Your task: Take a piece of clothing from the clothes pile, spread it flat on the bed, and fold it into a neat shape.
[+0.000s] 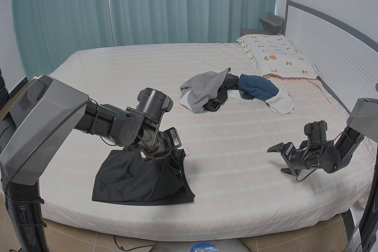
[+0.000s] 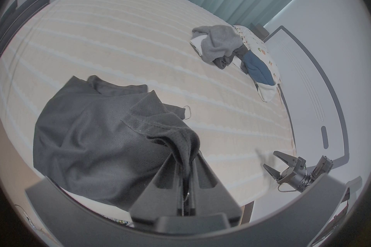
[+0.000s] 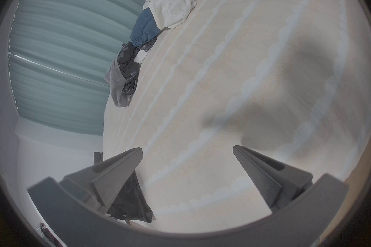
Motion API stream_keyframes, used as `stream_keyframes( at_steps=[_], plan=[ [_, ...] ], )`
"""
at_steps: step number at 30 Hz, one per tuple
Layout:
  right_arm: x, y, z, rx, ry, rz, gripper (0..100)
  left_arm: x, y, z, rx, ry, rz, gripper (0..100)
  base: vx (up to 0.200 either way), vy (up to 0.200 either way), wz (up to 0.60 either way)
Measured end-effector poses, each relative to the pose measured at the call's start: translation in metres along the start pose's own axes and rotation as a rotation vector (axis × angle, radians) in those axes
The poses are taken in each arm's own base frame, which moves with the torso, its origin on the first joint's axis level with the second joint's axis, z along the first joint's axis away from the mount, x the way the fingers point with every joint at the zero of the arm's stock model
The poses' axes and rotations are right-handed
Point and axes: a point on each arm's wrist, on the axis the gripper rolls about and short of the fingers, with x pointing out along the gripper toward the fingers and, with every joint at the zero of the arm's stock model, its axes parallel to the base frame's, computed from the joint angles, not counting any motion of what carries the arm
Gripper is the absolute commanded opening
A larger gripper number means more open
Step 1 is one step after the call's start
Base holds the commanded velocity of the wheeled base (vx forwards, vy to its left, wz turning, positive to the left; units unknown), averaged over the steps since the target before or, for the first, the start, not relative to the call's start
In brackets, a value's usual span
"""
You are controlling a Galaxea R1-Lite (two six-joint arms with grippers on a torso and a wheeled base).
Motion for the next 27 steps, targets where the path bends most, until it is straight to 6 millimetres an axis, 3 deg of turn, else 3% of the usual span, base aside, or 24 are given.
stream_keyframes(
  at_steps=[7,16,27],
  plan=[
    [0.001,0.002,-0.004,-0.007,0.010,0.001,100,0.009,-0.001,-0.002,-0.023,0.006,0.009,100,0.000,0.000,0.00],
    [0.001,0.002,-0.008,-0.011,0.020,-0.002,100,0.004,0.003,0.000,-0.038,-0.007,0.034,100,0.000,0.000,0.00],
    [0.000,0.003,-0.011,-0.017,0.026,-0.001,100,-0.020,0.038,0.021,-0.220,-0.045,0.106,100,0.000,0.000,0.00]
  ],
)
